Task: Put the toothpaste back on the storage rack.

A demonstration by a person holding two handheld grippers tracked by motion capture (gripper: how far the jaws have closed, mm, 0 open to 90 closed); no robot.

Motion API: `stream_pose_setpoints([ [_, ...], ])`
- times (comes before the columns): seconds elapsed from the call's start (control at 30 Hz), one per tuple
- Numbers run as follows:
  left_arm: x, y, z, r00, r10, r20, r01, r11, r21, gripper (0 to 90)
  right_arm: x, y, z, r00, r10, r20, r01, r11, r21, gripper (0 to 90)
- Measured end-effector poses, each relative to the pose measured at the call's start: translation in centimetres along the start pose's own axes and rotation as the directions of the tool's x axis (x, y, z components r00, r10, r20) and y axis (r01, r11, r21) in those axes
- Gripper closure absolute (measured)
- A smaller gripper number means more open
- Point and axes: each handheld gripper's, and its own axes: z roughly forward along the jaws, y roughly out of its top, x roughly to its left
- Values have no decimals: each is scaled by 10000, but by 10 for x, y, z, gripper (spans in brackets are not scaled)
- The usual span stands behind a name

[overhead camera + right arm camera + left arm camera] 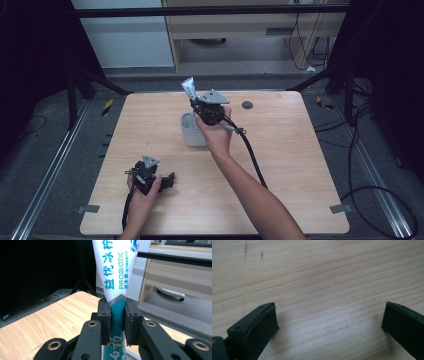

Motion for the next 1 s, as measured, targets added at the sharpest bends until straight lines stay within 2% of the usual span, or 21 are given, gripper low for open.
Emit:
stream_pose_setpoints([
  [1.0, 0, 0, 0, 10000, 17, 22, -17, 10000, -2, 0, 0, -21, 6, 9999, -37, 122, 27, 9966, 818, 771],
])
